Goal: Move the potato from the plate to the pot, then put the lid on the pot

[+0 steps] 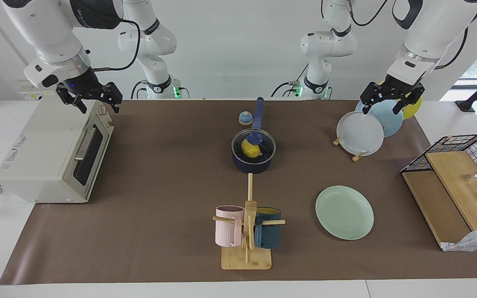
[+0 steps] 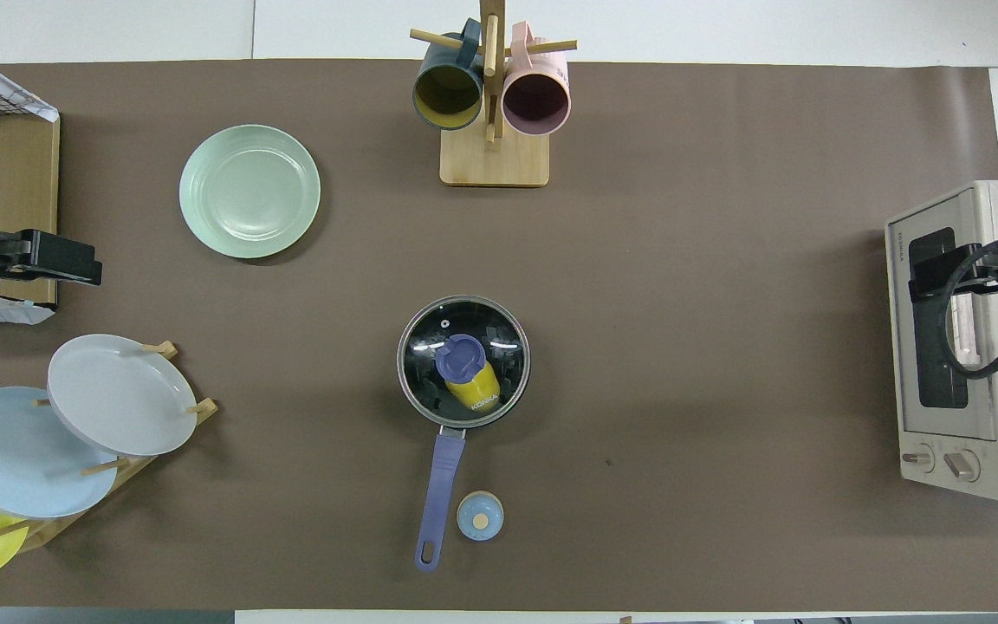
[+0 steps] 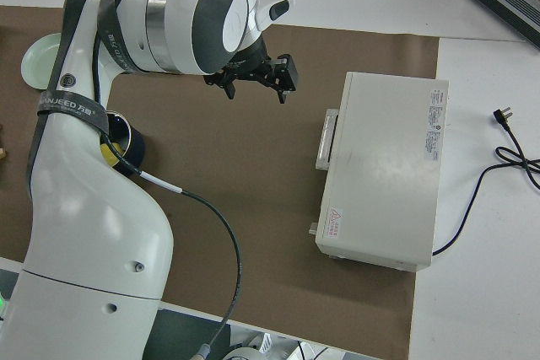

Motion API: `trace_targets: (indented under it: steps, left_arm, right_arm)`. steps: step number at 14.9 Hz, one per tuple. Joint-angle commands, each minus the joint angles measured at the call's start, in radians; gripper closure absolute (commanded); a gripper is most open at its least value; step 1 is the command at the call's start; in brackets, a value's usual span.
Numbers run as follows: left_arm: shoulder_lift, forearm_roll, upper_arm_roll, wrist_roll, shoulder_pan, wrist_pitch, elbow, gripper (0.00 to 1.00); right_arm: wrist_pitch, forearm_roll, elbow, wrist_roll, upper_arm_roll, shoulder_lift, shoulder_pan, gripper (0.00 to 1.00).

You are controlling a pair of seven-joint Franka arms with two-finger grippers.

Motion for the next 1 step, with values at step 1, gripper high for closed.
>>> trace_targets:
  steps: [1]
  left_arm:
    - [-0.01,0.008,-0.005,0.005,0.008,-0.001,-0.001,0.0]
  right_arm:
    - [0.017,0.0,-0.031,-0.014,0.01,-0.023,-0.014,0.0]
